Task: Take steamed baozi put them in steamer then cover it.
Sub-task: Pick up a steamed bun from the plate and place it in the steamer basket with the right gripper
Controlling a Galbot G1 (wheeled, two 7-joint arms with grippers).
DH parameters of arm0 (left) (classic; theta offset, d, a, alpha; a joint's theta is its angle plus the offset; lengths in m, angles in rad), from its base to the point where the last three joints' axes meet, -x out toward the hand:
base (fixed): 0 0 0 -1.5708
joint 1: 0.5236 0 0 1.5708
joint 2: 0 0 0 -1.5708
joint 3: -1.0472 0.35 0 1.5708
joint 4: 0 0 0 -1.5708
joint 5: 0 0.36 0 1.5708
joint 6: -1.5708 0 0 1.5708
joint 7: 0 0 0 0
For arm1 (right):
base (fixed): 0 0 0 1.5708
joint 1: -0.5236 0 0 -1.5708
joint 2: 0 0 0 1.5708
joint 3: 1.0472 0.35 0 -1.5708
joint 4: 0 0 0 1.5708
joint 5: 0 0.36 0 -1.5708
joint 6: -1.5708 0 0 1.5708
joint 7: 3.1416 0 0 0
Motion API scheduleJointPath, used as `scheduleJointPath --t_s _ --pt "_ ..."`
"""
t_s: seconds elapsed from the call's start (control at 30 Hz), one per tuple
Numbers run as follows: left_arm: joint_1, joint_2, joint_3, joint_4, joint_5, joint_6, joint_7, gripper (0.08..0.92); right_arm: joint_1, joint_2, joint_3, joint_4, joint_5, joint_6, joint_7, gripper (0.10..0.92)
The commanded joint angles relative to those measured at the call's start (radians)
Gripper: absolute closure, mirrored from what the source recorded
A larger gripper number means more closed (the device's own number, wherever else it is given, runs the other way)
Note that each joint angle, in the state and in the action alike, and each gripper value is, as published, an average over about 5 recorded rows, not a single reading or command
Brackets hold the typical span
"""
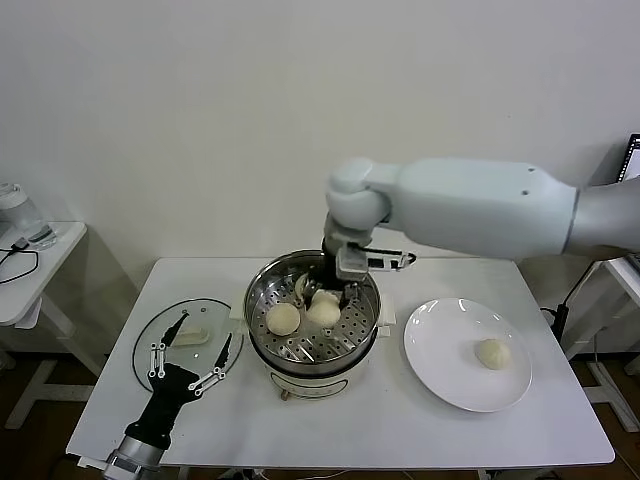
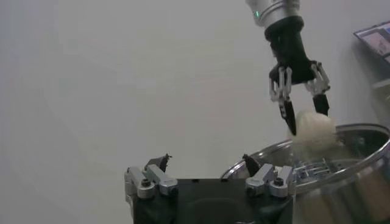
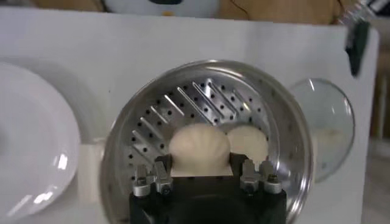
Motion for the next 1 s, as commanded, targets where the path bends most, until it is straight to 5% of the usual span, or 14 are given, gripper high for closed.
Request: scheduleJointPath --t_s 0.03,0.5,1.0 --pt "-0.001 -0.007 -0.001 0.004 -0.001 -0.003 0.0 0.177 -0.094 0.062 0.011 0.002 -0.15 0.107 0.007 0.372" --pt "0.0 -0.01 -0.005 0.01 -0.002 -0.01 0.001 0.177 -0.124 0.073 0.015 0.003 -0.179 0.111 -0.004 0.362" --pt "-0.004 -0.011 -0.01 0.015 -0.006 -0.013 0.001 0.177 -0.112 0.063 0.027 0.022 -0.173 0.103 -0.027 0.244"
